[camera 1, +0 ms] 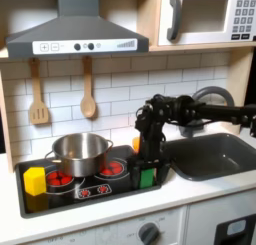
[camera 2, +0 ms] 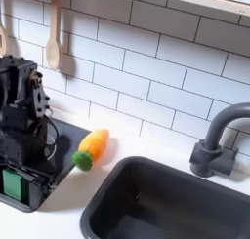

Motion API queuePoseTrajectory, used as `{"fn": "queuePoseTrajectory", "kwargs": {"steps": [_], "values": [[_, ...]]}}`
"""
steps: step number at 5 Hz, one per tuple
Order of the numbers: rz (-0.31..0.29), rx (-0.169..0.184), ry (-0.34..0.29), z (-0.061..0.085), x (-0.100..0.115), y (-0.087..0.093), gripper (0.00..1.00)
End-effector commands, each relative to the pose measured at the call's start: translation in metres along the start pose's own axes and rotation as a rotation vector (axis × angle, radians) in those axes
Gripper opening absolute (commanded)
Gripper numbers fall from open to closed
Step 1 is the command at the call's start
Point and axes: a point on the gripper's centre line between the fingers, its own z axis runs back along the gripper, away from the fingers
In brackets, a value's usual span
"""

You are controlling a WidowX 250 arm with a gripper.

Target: Reach green block

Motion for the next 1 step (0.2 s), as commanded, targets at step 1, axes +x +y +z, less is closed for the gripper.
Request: {"fn": "queuePoseTrajectory", "kwargs": {"steps": [1], "values": [[0.000,0.000,-0.002,0.0004,0.0005,-0.0003,1.00]]}}
